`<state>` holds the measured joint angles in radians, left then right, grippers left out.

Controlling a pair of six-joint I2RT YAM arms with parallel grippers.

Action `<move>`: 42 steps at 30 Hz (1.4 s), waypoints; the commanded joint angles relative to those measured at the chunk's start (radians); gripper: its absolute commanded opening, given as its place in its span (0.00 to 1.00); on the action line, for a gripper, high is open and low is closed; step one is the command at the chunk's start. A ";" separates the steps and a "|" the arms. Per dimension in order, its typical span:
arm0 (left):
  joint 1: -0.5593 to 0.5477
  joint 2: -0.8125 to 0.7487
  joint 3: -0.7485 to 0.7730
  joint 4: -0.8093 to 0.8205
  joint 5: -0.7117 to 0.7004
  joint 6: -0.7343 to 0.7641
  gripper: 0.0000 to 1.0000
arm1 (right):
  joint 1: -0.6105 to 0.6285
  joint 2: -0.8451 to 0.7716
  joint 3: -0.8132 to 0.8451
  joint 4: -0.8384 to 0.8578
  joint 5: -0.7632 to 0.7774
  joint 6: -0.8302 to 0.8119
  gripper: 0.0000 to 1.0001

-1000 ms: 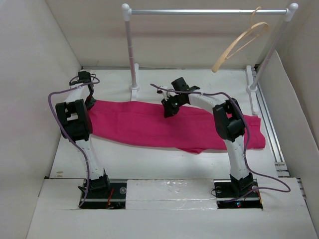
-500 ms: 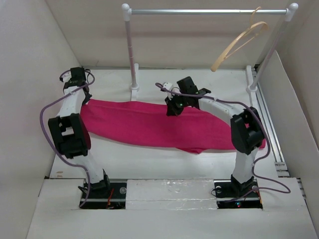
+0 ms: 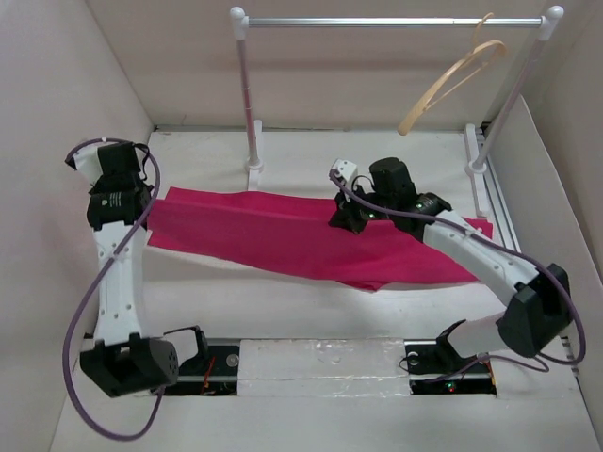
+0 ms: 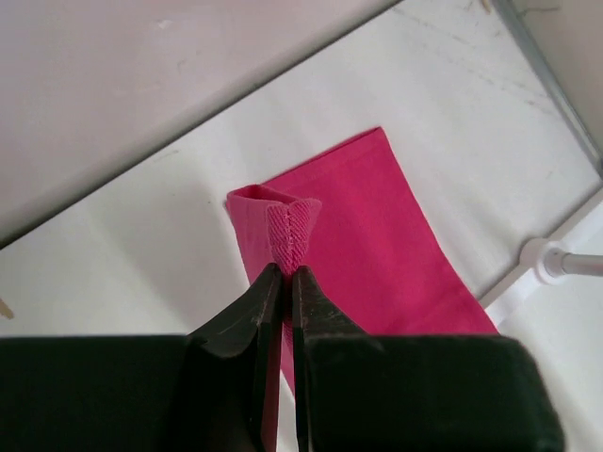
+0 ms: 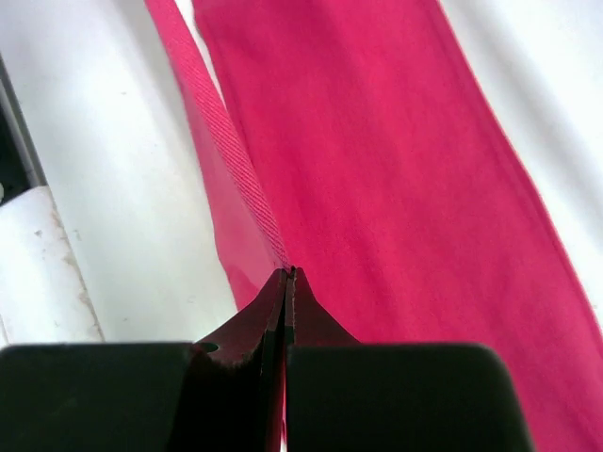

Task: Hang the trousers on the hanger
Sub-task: Fold the trousers

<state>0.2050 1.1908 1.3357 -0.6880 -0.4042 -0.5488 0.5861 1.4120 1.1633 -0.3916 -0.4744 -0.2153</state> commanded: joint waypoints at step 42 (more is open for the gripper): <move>-0.032 0.501 0.122 0.163 -0.121 0.049 0.84 | -0.119 0.443 0.416 -0.058 0.275 0.076 0.63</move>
<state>0.1787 1.9461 1.6455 -0.5621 -0.5644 -0.4644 0.4068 2.0064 1.6150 -0.4568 -0.2325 -0.1490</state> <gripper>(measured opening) 0.849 0.624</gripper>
